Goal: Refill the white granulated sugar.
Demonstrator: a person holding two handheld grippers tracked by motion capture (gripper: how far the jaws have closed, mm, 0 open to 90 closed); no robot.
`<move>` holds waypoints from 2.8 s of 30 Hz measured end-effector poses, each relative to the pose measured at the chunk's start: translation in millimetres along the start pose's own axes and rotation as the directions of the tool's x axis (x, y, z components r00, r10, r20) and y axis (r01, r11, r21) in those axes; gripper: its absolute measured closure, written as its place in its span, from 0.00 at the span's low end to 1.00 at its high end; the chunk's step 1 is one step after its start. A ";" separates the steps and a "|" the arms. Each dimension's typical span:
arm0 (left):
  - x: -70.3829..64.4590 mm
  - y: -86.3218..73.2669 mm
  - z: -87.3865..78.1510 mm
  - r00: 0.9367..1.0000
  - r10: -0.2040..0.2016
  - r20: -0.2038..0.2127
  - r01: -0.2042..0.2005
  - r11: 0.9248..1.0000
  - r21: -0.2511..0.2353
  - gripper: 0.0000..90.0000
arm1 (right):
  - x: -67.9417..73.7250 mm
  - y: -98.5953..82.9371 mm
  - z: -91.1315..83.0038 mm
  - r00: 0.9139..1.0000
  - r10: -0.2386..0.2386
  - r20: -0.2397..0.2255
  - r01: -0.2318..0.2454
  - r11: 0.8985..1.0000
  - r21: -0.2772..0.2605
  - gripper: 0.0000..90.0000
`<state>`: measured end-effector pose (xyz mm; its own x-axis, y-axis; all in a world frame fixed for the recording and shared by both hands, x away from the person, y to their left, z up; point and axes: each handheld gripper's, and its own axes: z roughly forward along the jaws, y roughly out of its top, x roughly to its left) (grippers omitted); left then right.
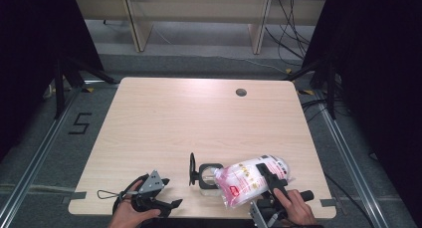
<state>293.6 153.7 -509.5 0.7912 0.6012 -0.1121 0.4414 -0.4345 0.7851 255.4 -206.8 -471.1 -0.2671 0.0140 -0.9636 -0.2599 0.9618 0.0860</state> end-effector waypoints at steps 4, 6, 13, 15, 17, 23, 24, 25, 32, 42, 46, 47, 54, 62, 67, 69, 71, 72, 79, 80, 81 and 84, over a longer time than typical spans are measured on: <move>0.6 0.8 -1.6 1.000 0.030 -0.002 -0.030 0.999 0.020 0.20 | -1.0 1.3 -2.0 0.999 -0.053 0.007 0.053 0.999 0.011 0.45; 1.0 0.8 -1.2 1.000 0.029 -0.005 -0.029 0.999 0.022 0.20 | -4.6 2.7 -2.9 0.993 -0.115 0.022 0.115 0.993 0.004 0.45; 1.1 0.6 -0.7 1.000 0.029 -0.007 -0.029 0.999 0.034 0.20 | -2.7 4.7 -4.6 0.987 -0.157 0.044 0.157 0.988 0.007 0.45; 0.9 0.5 -0.4 1.000 0.030 -0.008 -0.030 0.999 0.031 0.20 | -4.7 6.9 -6.4 0.980 -0.199 0.015 0.198 0.980 0.035 0.45; 1.0 0.5 -0.4 1.000 0.028 -0.009 -0.028 0.999 0.031 0.20 | -2.8 7.9 -4.6 0.969 -0.240 0.055 0.240 0.971 0.015 0.46; 0.7 0.8 0.4 0.999 0.032 0.004 -0.032 0.999 0.015 0.20 | -4.3 9.4 -4.6 0.956 -0.286 0.057 0.286 0.958 0.010 0.46; 0.6 0.7 0.5 0.999 0.032 0.003 -0.032 0.999 0.015 0.20 | -4.7 9.7 -4.9 0.955 -0.290 0.053 0.290 0.957 0.015 0.46; 0.6 0.8 0.5 0.999 0.032 0.003 -0.032 0.999 0.015 0.20 | -4.8 9.8 -5.0 0.955 -0.290 0.052 0.290 0.957 0.016 0.46; 0.7 0.7 0.6 0.999 0.033 0.002 -0.033 0.999 0.015 0.20 | -3.2 8.0 -5.6 0.960 -0.276 0.054 0.275 0.961 0.026 0.46; 0.3 0.4 1.1 1.000 0.021 -0.005 -0.021 0.999 0.030 0.21 | -4.0 9.5 -6.3 0.949 -0.307 0.067 0.305 0.952 0.036 0.46; -0.2 0.5 1.9 1.000 0.019 -0.003 -0.019 1.000 0.019 0.21 | -5.7 10.3 -5.9 0.947 -0.311 0.079 0.309 0.951 0.026 0.46; 0.6 0.9 1.9 0.999 0.035 0.001 -0.035 0.999 0.020 0.21 | -6.4 10.5 -5.6 0.946 -0.314 0.075 0.313 0.949 0.026 0.46; -0.4 0.4 1.9 1.000 0.012 -0.003 -0.012 1.000 0.020 0.21 | -5.6 10.1 -5.5 0.947 -0.312 0.072 0.310 0.950 0.034 0.46; -0.8 0.4 2.8 1.000 0.009 0.000 -0.009 1.000 0.021 0.21 | -9.2 11.6 -5.1 0.937 -0.341 0.080 0.340 0.940 0.027 0.46; 0.4 0.9 2.3 1.000 0.031 0.003 -0.031 0.999 0.016 0.21 | -7.8 11.2 -5.0 0.940 -0.335 0.070 0.333 0.942 0.039 0.46; -0.2 0.6 2.6 1.000 0.020 0.004 -0.021 1.000 0.016 0.21 | -8.5 11.4 -4.6 0.937 -0.342 0.073 0.341 0.940 0.033 0.46; -0.8 0.3 2.8 1.000 0.008 -0.001 -0.008 1.000 0.022 0.21 | -8.3 11.1 -4.9 0.939 -0.336 0.072 0.334 0.942 0.036 0.46; -0.9 0.3 2.9 1.000 0.008 0.000 -0.008 1.000 0.021 0.21 | -8.0 11.0 -4.9 0.940 -0.334 0.075 0.332 0.943 0.036 0.46; -1.4 0.0 3.3 1.000 0.003 0.002 -0.003 1.000 0.016 0.21 | -10.9 10.7 -2.7 0.929 -0.359 0.085 0.359 0.933 0.015 0.47; -1.0 0.0 3.6 1.000 0.005 0.003 -0.005 1.000 0.016 0.21 | -10.4 10.5 -2.9 0.931 -0.356 0.078 0.356 0.934 0.021 0.47; -1.0 0.2 3.2 1.000 0.008 -0.003 -0.008 1.000 0.021 0.21 | -10.7 10.4 -2.8 0.928 -0.365 0.077 0.365 0.931 0.021 0.47; 0.5 0.2 3.2 1.000 0.023 -0.001 -0.023 0.999 0.027 0.21 | -11.2 10.7 -2.3 0.926 -0.367 0.083 0.367 0.930 0.020 0.47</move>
<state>295.5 151.7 -511.4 0.8005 0.5919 -0.0937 0.4347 -0.4658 0.7708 253.5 -197.4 -458.8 -0.0753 -0.3179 -0.9451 -0.3216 0.9049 -0.2787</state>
